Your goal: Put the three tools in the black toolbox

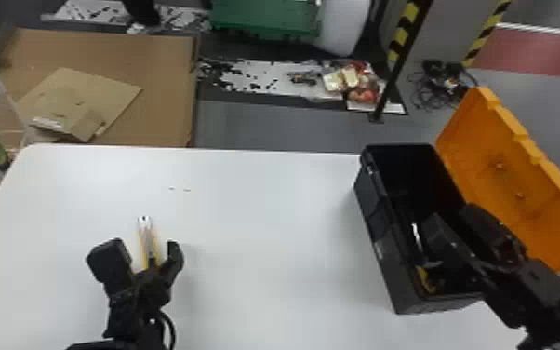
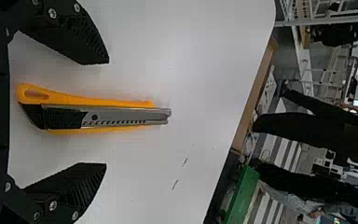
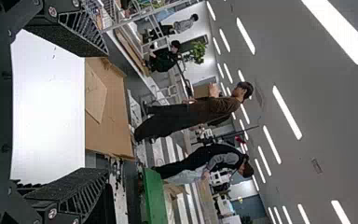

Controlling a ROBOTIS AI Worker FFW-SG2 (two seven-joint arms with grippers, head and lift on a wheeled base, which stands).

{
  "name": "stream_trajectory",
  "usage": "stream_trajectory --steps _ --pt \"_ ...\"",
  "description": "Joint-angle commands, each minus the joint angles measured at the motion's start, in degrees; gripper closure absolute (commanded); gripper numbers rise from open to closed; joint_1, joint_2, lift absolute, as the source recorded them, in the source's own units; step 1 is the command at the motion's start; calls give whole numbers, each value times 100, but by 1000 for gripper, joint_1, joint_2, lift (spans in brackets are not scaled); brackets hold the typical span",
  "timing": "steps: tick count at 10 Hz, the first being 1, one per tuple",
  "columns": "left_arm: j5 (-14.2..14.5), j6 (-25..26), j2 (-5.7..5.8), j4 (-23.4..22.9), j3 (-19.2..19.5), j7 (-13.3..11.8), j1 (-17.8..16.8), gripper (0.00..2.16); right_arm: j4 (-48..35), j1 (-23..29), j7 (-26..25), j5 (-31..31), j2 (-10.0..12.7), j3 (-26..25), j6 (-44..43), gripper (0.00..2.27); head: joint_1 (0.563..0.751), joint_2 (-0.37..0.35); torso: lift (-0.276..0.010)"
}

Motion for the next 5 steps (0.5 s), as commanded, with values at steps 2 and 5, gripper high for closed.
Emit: stream_trajectory --steps 2,5 --pt "50 129 9 26 9 -27 -15 259 -18 0 -1 -13 14 -9 -35 130 695 -130 -55" --pt "164 217 44 26 9 -36 -15 444 -35 9 -1 -48 31 0 -105 130 695 -133 -55"
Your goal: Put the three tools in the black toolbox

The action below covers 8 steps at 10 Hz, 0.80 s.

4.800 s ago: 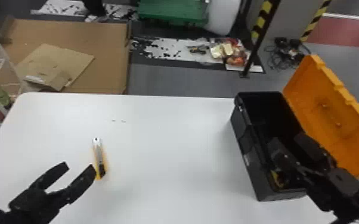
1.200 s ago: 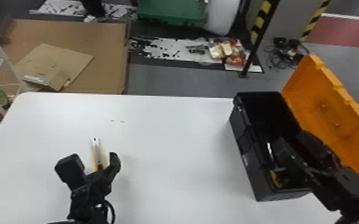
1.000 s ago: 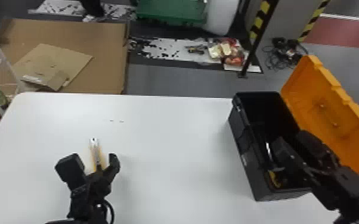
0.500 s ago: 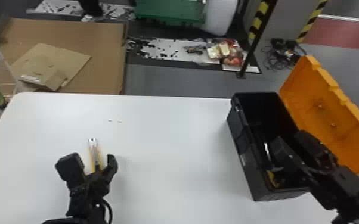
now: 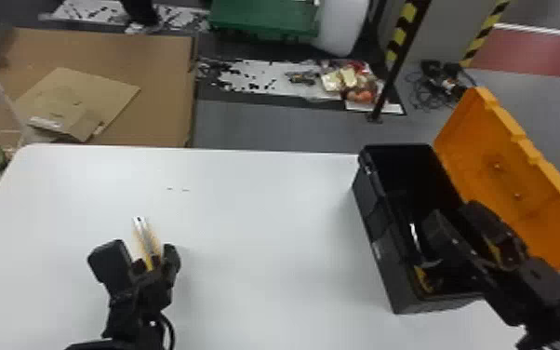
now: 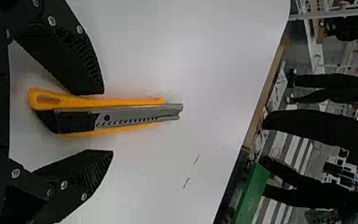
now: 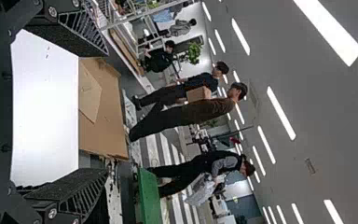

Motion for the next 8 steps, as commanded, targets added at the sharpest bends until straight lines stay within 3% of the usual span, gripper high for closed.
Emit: stream_trajectory --steps 1,2,5,7,8 --pt "46 10 11 1 0 2 0 518 -8 8 -2 -3 1 1 -26 130 695 -134 -55" --pt "46 10 11 1 0 2 0 697 -8 8 -2 -12 10 1 -26 130 695 -134 -55" --pt "46 10 19 -69 -17 19 44 721 -8 8 -2 -47 1 -8 -79 130 695 -134 -55" --pt "19 309 37 -500 -26 -104 246 718 1 -1 -2 -47 1 -8 -79 130 695 -138 -55" --pt "-33 766 72 -887 -17 -332 378 718 1 -9 -2 -47 1 -8 -79 130 695 -148 -55"
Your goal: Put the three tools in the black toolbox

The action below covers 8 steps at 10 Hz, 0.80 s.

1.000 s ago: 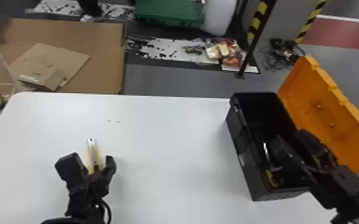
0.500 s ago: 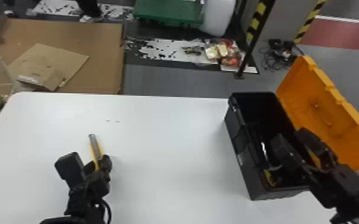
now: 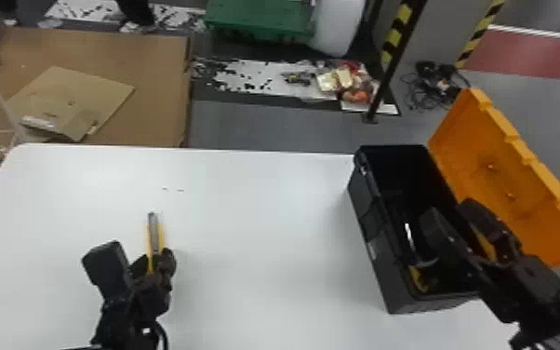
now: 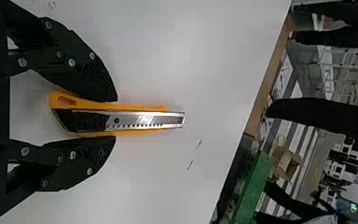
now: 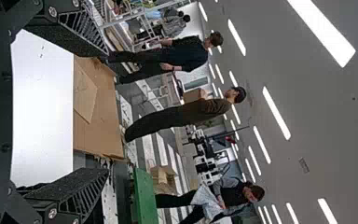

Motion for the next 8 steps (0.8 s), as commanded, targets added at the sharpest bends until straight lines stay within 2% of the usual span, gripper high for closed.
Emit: stream_trajectory --steps 1,2,4,5,6,7,8 --pt "-137 782 91 -693 13 -181 183 718 0 -1 0 9 0 0 0 130 695 -168 -55" --pt "-303 1046 108 -1080 13 -189 324 718 0 -10 0 18 9 9 0 130 695 -180 -55" --pt "-514 1116 152 -1598 -5 -181 552 718 18 -10 0 18 26 26 0 130 695 -199 -55" --pt "-550 1327 152 -1633 -49 -189 552 718 18 -10 9 18 35 35 0 130 695 -198 -55" --pt "-558 1327 152 -1642 -49 -189 552 711 18 -10 9 9 35 35 0 130 695 -204 -55" --pt "-558 1327 152 -1642 -40 -189 508 505 18 -10 18 9 35 35 0 130 695 -207 -55" --pt "-532 1327 152 -1598 -31 -181 482 387 27 -1 35 0 44 35 -17 130 695 -206 -55"
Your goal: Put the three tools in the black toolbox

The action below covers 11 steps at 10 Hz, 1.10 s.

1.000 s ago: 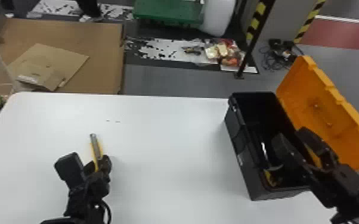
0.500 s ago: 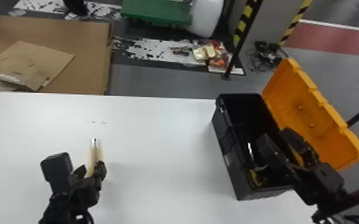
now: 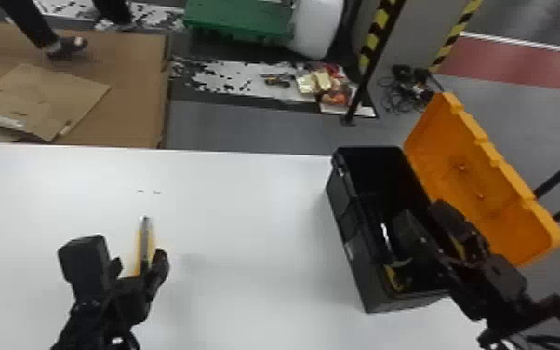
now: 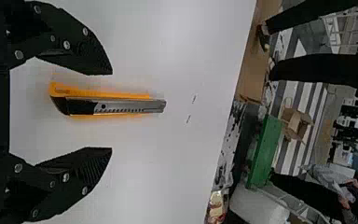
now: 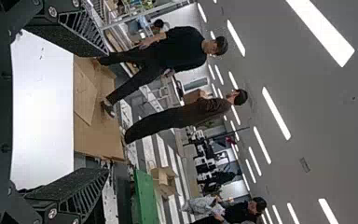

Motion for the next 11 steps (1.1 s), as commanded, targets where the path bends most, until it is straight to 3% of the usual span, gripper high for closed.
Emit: stream_trajectory --steps 1,5,11 --pt "16 -16 -9 54 14 -14 -20 194 8 4 1 -3 -3 -8 -12 130 695 -204 -55" --pt "42 -86 -26 133 32 30 -82 134 8 4 1 -3 -3 -17 -12 130 695 -203 -55" --pt "165 -244 -44 784 49 47 -521 144 -1 21 19 -12 -3 -61 -12 130 695 -193 -55"
